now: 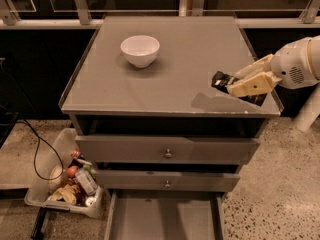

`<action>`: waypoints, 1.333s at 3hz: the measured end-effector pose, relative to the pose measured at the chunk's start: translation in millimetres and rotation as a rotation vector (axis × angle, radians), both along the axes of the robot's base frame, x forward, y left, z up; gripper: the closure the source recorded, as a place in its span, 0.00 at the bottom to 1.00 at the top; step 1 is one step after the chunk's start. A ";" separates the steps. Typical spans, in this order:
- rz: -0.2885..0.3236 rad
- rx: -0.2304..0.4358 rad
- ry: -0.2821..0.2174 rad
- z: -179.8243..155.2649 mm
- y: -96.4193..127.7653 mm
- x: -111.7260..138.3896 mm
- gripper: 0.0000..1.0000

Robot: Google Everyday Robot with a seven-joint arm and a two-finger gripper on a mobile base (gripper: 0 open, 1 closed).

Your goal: Place rxbar chocolate into bottom drawer

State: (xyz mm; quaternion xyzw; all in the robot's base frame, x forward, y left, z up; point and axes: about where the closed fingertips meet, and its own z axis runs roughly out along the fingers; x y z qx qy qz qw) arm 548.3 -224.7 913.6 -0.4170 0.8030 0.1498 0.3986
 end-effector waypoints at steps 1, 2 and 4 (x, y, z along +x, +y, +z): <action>0.001 0.001 0.000 -0.2 0.3 -0.4 1.00; 0.005 0.017 0.003 -8.3 -1.2 -29.3 1.00; 0.036 0.078 0.014 -42.3 5.7 -146.4 1.00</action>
Offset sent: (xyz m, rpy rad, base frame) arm -0.0806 -0.0092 -0.0224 0.0474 0.0083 0.0027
